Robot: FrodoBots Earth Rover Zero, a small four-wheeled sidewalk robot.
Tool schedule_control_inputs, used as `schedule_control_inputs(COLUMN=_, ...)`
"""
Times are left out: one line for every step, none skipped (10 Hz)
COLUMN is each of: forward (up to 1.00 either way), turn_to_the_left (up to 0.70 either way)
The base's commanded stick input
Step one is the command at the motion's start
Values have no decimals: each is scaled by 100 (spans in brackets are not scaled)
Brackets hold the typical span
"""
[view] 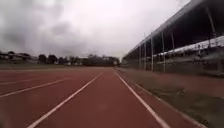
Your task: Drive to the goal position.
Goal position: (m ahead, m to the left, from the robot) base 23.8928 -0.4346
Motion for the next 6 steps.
schedule_control_inputs(forward=70, turn_to_the_left=0)
schedule_control_inputs(forward=70, turn_to_the_left=0)
schedule_control_inputs(forward=70, turn_to_the_left=0)
schedule_control_inputs(forward=70, turn_to_the_left=0)
schedule_control_inputs(forward=70, turn_to_the_left=0)
schedule_control_inputs(forward=70, turn_to_the_left=0)
